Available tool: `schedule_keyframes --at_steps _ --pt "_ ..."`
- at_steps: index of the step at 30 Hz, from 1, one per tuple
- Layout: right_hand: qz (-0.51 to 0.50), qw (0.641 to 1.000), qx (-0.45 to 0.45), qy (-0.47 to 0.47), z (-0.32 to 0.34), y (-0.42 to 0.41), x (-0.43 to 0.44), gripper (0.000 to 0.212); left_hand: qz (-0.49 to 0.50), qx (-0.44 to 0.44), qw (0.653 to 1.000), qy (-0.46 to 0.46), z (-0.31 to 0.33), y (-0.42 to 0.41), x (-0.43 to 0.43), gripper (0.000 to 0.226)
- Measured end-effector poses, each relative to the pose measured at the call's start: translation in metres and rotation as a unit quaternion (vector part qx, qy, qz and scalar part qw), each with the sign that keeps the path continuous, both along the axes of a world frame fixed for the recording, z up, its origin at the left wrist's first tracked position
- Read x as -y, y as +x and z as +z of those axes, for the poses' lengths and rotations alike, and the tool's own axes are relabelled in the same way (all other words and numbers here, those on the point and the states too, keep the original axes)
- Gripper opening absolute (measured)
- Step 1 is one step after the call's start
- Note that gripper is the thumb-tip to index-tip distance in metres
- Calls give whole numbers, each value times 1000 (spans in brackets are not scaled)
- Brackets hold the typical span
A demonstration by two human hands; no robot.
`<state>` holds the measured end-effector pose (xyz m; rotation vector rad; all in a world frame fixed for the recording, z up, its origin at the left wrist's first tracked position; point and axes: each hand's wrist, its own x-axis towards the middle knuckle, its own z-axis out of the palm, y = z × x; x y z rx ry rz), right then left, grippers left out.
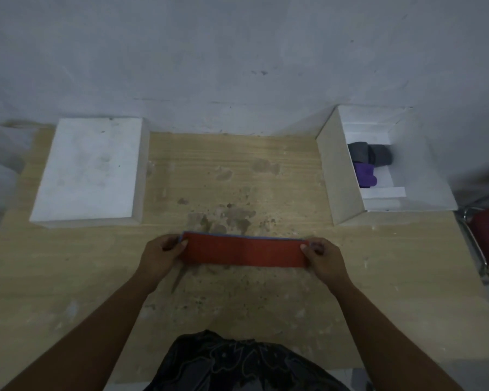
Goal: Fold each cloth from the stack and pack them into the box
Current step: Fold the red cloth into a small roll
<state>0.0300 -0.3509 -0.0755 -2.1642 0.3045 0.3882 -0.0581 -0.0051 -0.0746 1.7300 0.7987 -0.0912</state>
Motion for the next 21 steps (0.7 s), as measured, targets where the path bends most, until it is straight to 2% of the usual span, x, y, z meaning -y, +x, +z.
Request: schedule_keyframes --at_steps 6,9,13,17,21 --pt "-46 997 24 -50 -3 5 -6 19 28 -16 998 62 -10 16 1 26" --pt "-56 996 30 -68 -6 2 -8 22 24 -53 993 107 -15 15 1 28" --pt "-53 990 24 -128 -4 -7 -16 43 36 -92 980 175 -11 14 12 40" --pt "-71 988 -55 -127 0 -7 -24 57 61 -106 980 157 -7 15 21 51" --pt "-66 987 -115 -89 -2 -1 -24 50 78 -127 985 89 -4 14 19 58"
